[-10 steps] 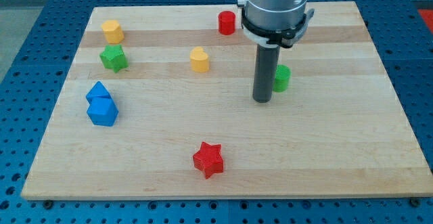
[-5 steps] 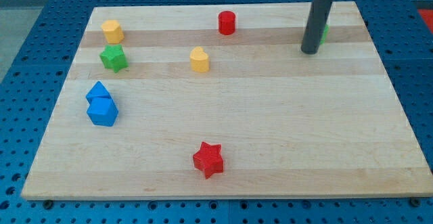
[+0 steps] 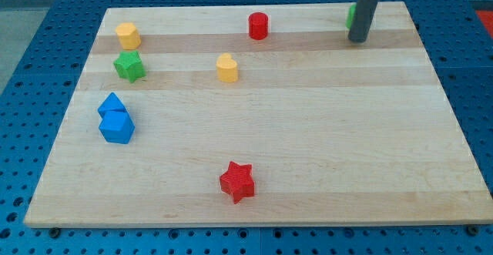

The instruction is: Move the yellow heart to the bottom left

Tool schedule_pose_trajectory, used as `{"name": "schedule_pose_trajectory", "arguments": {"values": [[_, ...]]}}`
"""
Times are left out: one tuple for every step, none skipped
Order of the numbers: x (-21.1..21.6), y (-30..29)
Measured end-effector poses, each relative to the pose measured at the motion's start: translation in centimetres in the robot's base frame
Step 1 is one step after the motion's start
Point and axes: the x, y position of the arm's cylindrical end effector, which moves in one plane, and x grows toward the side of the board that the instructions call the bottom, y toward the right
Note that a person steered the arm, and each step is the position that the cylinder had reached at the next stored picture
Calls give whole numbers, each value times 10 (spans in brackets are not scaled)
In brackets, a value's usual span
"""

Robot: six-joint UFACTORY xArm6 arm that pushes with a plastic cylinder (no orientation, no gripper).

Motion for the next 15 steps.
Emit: {"name": "schedule_pose_trajectory", "arguments": {"values": [[49, -46], [83, -87], [84, -92], [78, -151], [76, -172], [59, -202], [57, -211], [52, -203], [20, -220], [20, -230], [30, -235], [61, -237], [87, -249], [112, -261], [86, -235]]}}
